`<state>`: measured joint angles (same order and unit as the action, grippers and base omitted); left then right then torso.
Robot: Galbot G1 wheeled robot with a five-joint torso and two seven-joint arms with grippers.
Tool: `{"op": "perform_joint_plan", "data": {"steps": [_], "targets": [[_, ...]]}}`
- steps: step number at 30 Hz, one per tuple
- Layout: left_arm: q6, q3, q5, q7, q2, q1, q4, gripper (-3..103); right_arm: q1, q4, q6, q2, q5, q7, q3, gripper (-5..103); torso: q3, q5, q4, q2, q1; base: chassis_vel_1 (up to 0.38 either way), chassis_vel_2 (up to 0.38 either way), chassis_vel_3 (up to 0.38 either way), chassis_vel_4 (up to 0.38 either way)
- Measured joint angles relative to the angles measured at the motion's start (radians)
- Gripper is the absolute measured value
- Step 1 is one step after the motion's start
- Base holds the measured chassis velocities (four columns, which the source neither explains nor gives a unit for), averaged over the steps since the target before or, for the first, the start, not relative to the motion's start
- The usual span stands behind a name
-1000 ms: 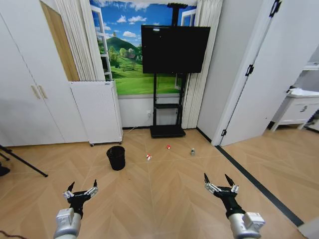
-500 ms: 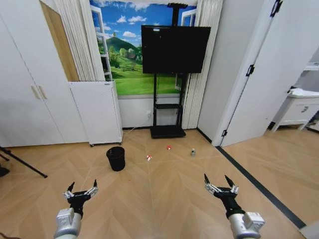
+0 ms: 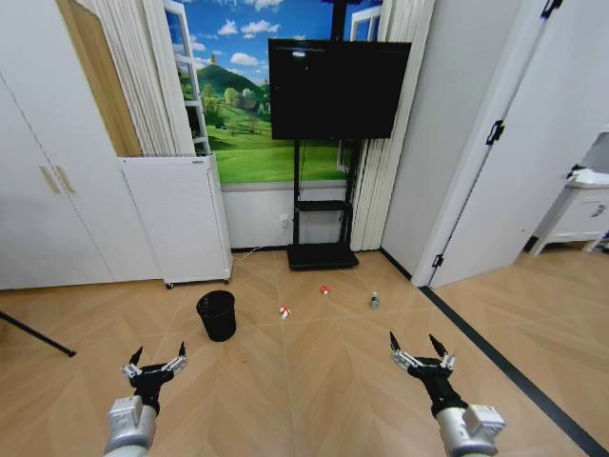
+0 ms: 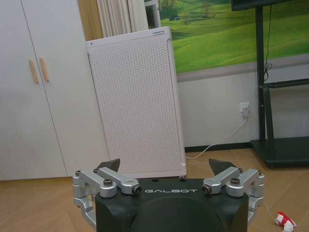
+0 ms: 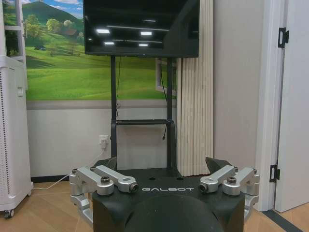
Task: Pick up the trash bin and place the garbage on the floor into it.
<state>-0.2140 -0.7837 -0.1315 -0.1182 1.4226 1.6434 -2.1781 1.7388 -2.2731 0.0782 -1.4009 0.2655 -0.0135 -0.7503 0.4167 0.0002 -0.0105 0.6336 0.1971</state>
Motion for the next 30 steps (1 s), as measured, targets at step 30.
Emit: {"op": "perform_joint_plan", "data": {"steps": [30], "targets": [[0.007, -0.006, -0.001, -0.002, -0.002, 0.009, -0.010, 100, 0.009, -0.006, -0.005, 0.002, -0.007, 0.004, 0.001, 100, 0.000, -0.0007, 0.0001, 0.000, 0.000, -0.194, 0.194, 0.198, -0.194]]}}
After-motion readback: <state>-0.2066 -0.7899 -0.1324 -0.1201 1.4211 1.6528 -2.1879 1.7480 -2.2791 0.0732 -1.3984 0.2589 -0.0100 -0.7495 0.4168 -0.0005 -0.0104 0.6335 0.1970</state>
